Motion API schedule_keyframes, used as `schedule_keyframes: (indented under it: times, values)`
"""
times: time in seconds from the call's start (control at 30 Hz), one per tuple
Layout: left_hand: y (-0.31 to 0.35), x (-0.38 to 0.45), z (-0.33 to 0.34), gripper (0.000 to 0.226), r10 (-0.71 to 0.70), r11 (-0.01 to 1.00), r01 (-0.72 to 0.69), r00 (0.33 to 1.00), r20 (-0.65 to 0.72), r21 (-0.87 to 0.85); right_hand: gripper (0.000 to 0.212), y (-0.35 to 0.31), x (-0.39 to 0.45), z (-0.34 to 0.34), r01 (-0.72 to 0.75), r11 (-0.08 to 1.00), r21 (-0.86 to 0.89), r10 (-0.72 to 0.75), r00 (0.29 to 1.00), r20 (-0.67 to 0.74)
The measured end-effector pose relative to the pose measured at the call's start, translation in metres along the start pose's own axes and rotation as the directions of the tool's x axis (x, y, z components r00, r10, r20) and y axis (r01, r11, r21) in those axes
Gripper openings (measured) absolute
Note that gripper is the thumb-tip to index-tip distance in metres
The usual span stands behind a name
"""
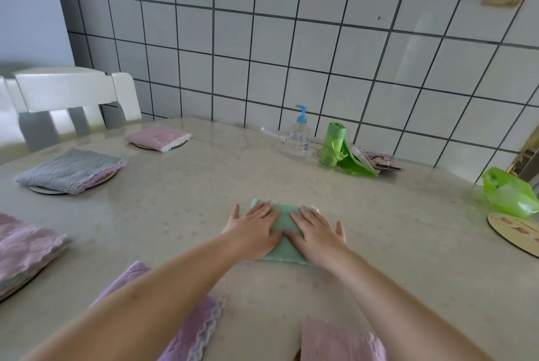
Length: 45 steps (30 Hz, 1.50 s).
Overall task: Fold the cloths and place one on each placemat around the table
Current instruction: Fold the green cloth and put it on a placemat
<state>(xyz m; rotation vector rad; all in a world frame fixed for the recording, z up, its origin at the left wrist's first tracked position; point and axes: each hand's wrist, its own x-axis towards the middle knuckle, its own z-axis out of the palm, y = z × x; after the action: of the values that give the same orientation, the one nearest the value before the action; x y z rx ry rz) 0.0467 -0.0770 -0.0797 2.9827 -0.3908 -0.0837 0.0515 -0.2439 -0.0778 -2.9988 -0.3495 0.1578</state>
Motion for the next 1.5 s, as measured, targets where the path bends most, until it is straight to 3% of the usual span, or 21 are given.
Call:
schedule_keyframes:
  times: [0.2, 0.27, 0.33, 0.4, 0.47, 0.53, 0.7, 0.8, 0.9, 1.0, 1.13, 1.17, 1.27, 1.37, 1.5]
  values:
    - [-0.018, -0.006, -0.002, 0.072, -0.099, 0.994, 0.1, 0.995, 0.025, -0.05, 0.066, 0.03, -0.016, -0.002, -0.122, 0.993, 0.002, 0.122, 0.992, 0.024]
    - [-0.023, -0.01, -0.003, 0.07, -0.114, 0.99, 0.115, 0.993, 0.018, -0.086, 0.062, 0.036, -0.023, -0.001, -0.136, 0.988, 0.069, 0.137, 0.991, -0.009]
    - [-0.029, -0.017, -0.006, 0.057, -0.14, 0.962, 0.12, 0.988, -0.065, -0.244, 0.047, 0.041, -0.032, -0.002, -0.15, 0.959, 0.239, 0.182, 0.977, -0.114]
    - [-0.032, -0.026, -0.012, 0.038, -0.227, 0.886, 0.138, 0.961, -0.155, -0.442, 0.036, 0.041, -0.043, -0.009, -0.156, 0.872, 0.463, 0.264, 0.948, -0.176]
    - [-0.037, -0.03, -0.018, 0.035, -0.296, 0.839, 0.18, 0.943, -0.152, -0.513, 0.034, 0.036, -0.048, -0.016, -0.141, 0.793, 0.592, 0.29, 0.943, -0.165]
    - [-0.038, -0.029, -0.023, 0.039, -0.321, 0.771, 0.214, 0.944, -0.074, -0.6, 0.029, 0.03, -0.044, -0.02, -0.131, 0.712, 0.69, 0.285, 0.952, -0.114]
    - [-0.041, -0.018, -0.04, 0.016, -0.25, 0.497, 0.319, 0.943, 0.218, -0.807, 0.013, 0.031, -0.029, -0.03, -0.218, 0.308, 0.926, 0.271, 0.953, 0.134]
    - [-0.053, -0.008, -0.044, 0.019, -0.163, 0.391, 0.383, 0.924, 0.346, -0.837, 0.011, 0.046, -0.021, -0.035, -0.336, 0.149, 0.93, 0.196, 0.932, 0.305]
    - [-0.056, -0.001, -0.046, 0.021, -0.102, 0.366, 0.43, 0.9, 0.424, -0.825, 0.012, 0.048, -0.013, -0.034, -0.412, 0.216, 0.885, 0.117, 0.911, 0.395]
    - [-0.049, -0.004, -0.05, 0.021, -0.065, 0.276, 0.468, 0.881, 0.469, -0.84, 0.012, 0.04, -0.014, -0.034, -0.368, 0.296, 0.882, 0.116, 0.93, 0.349]
    - [-0.03, -0.022, -0.062, 0.012, -0.138, 0.039, 0.528, 0.844, 0.519, -0.848, 0.006, 0.023, -0.034, -0.045, -0.329, 0.395, 0.858, 0.156, 0.944, 0.29]
    - [-0.024, -0.029, -0.064, 0.013, -0.157, -0.027, 0.54, 0.829, 0.537, -0.841, 0.005, 0.019, -0.041, -0.05, -0.357, 0.35, 0.866, 0.179, 0.933, 0.313]
    - [-0.007, -0.045, -0.073, 0.018, -0.174, -0.173, 0.574, 0.782, 0.599, -0.8, 0.011, 0.01, -0.064, -0.07, -0.457, 0.053, 0.888, 0.194, 0.877, 0.44]
    - [0.015, -0.056, -0.087, 0.021, -0.131, -0.273, 0.595, 0.756, 0.642, -0.756, 0.013, 0.011, -0.092, -0.091, -0.466, -0.027, 0.885, 0.209, 0.863, 0.46]
    - [0.057, -0.068, -0.099, 0.024, -0.045, -0.265, 0.619, 0.758, 0.651, -0.739, 0.015, 0.027, -0.132, -0.109, -0.419, -0.175, 0.891, 0.361, 0.815, 0.454]
